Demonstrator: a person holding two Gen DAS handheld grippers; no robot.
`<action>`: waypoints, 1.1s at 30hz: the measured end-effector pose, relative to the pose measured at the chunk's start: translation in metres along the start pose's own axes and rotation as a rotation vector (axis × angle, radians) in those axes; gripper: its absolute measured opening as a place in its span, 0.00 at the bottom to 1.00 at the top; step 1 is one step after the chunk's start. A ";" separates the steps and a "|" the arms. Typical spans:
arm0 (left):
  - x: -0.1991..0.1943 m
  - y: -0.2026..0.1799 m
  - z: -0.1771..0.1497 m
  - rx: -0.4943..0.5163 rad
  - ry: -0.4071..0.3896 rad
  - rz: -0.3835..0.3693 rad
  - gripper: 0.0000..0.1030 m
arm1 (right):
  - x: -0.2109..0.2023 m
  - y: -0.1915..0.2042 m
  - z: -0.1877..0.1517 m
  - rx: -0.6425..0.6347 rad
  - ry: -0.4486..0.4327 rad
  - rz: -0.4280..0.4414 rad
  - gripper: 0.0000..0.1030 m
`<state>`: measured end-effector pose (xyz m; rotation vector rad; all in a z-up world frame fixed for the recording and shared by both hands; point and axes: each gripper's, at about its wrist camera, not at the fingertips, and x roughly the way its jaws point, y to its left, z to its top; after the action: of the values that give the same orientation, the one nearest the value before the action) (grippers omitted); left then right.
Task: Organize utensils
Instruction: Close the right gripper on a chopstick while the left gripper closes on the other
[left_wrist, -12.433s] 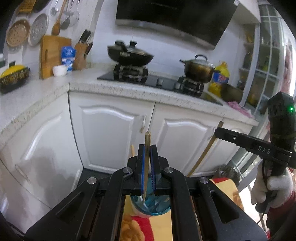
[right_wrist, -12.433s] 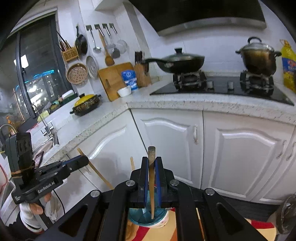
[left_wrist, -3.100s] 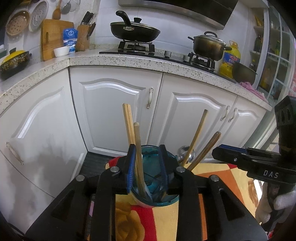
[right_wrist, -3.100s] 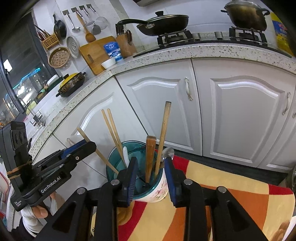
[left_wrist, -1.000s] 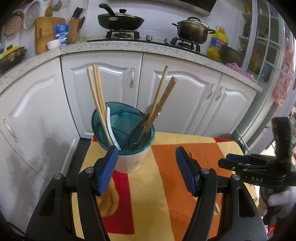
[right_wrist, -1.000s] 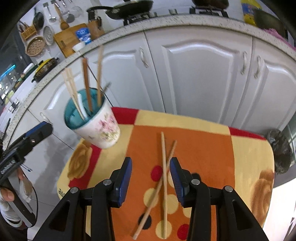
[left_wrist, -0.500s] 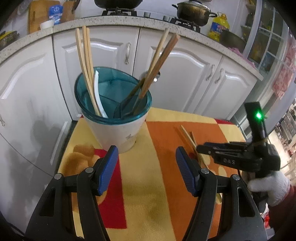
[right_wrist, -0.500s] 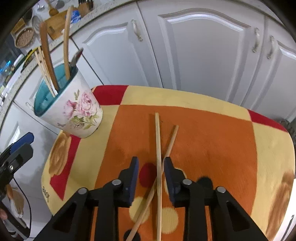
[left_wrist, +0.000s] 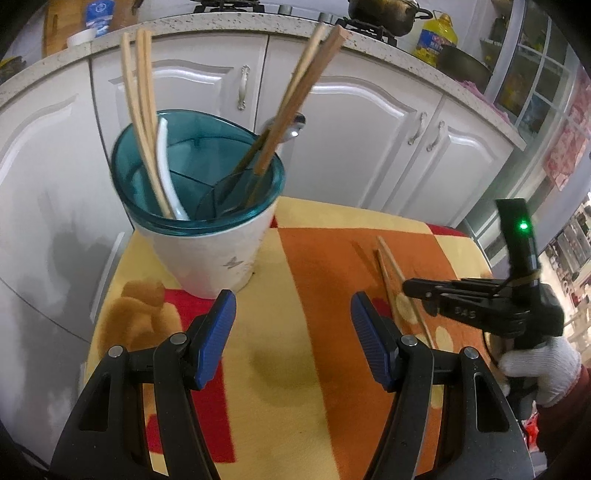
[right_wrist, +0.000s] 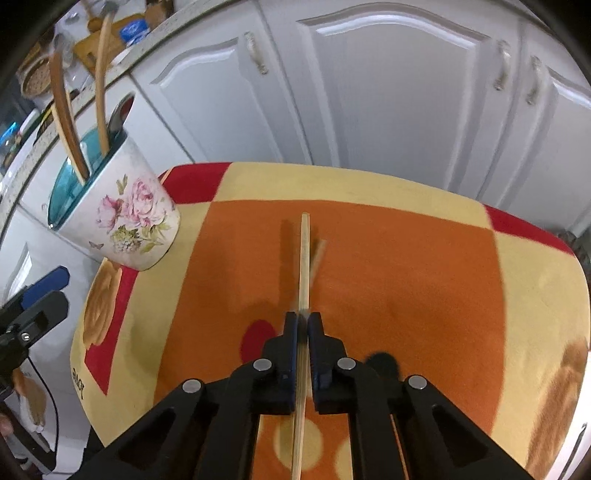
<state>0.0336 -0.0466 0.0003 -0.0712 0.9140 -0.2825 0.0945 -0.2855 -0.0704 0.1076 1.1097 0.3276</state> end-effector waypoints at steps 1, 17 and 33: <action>0.002 -0.002 0.000 0.001 0.005 -0.006 0.63 | -0.004 -0.004 -0.002 0.014 -0.001 0.002 0.05; 0.069 -0.058 0.007 0.059 0.161 -0.122 0.62 | 0.010 -0.042 0.019 0.090 0.009 -0.051 0.16; 0.141 -0.107 0.021 0.194 0.250 -0.055 0.10 | -0.010 -0.077 -0.005 0.162 0.018 0.046 0.06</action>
<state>0.1088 -0.1888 -0.0761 0.1208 1.1293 -0.4366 0.1017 -0.3615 -0.0833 0.2747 1.1518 0.2800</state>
